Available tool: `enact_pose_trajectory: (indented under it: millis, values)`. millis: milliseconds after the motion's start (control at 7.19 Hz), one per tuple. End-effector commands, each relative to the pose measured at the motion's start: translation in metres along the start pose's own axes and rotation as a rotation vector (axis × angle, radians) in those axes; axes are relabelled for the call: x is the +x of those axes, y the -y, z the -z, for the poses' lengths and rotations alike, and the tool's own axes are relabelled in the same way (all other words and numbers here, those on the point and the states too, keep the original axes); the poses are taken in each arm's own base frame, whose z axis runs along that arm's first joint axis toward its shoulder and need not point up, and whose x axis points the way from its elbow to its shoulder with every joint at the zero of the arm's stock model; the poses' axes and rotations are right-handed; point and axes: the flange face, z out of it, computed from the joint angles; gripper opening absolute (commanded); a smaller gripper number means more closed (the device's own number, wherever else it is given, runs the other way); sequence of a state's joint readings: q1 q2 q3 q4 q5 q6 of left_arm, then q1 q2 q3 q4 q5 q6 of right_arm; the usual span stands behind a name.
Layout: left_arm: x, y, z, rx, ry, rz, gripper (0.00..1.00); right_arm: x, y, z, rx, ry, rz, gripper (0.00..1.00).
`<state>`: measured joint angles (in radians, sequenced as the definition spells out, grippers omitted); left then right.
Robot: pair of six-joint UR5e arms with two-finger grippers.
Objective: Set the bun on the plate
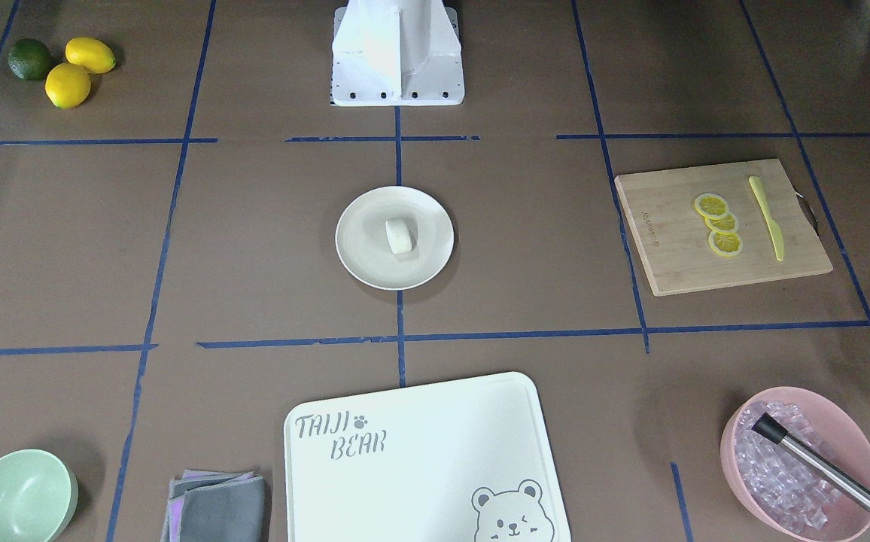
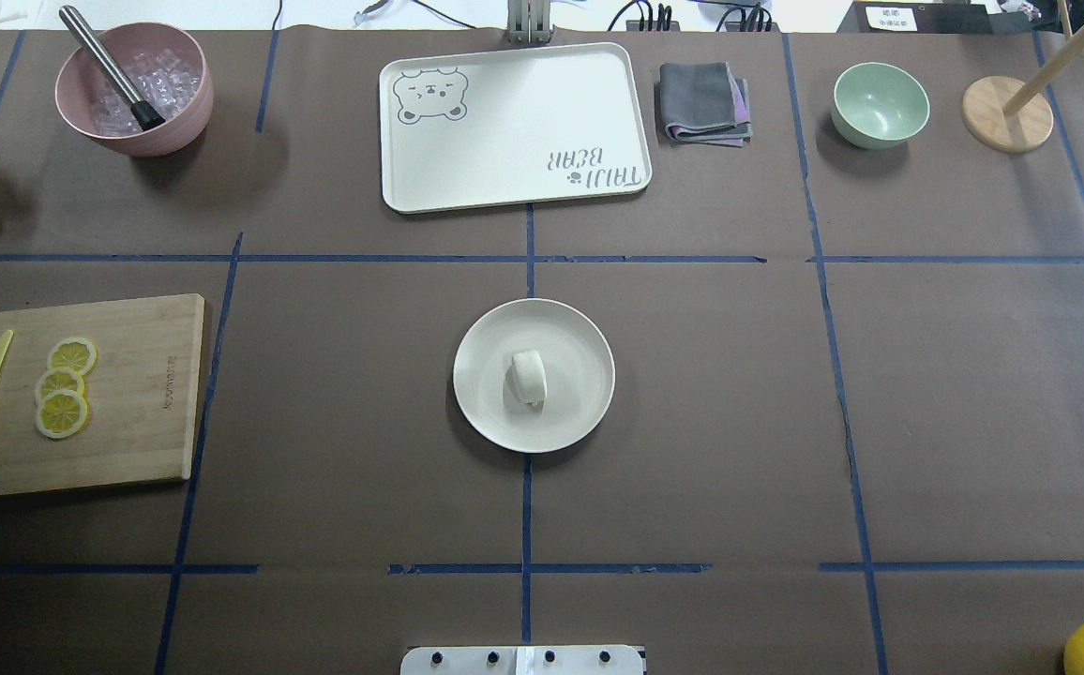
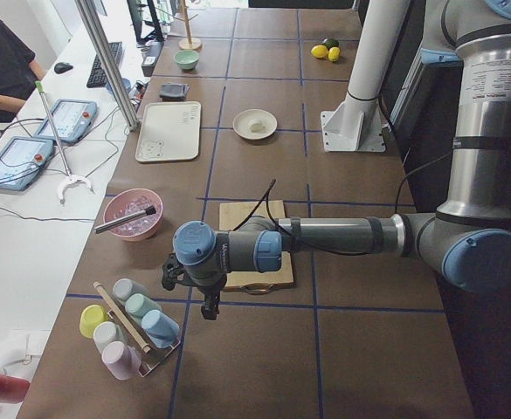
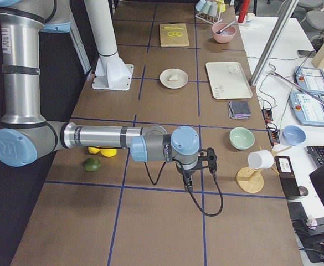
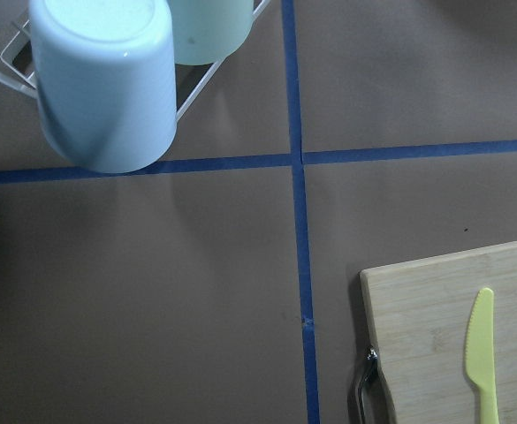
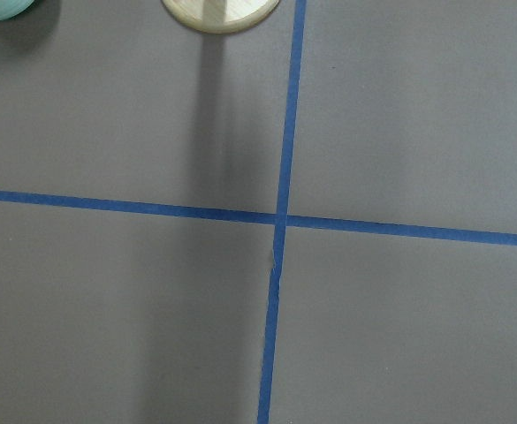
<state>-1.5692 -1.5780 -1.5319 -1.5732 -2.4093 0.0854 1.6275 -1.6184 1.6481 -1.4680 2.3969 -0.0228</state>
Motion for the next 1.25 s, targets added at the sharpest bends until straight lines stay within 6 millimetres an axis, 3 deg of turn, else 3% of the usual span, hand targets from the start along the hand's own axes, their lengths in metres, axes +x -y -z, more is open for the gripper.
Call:
enact_pose_trajectory:
  millis: [0, 1113]
  values:
    - [-0.0037, -0.0009, 0.0005, -0.001, 0.031, -0.003, 1.00, 0.0007, 0.0000, -0.0001, 0.000, -0.005, 0.000, 1.00]
    - [-0.0089, -0.0004, 0.0017, 0.001, 0.092, -0.022, 1.00, 0.0014, -0.0003, -0.0017, -0.004, -0.005, -0.001, 1.00]
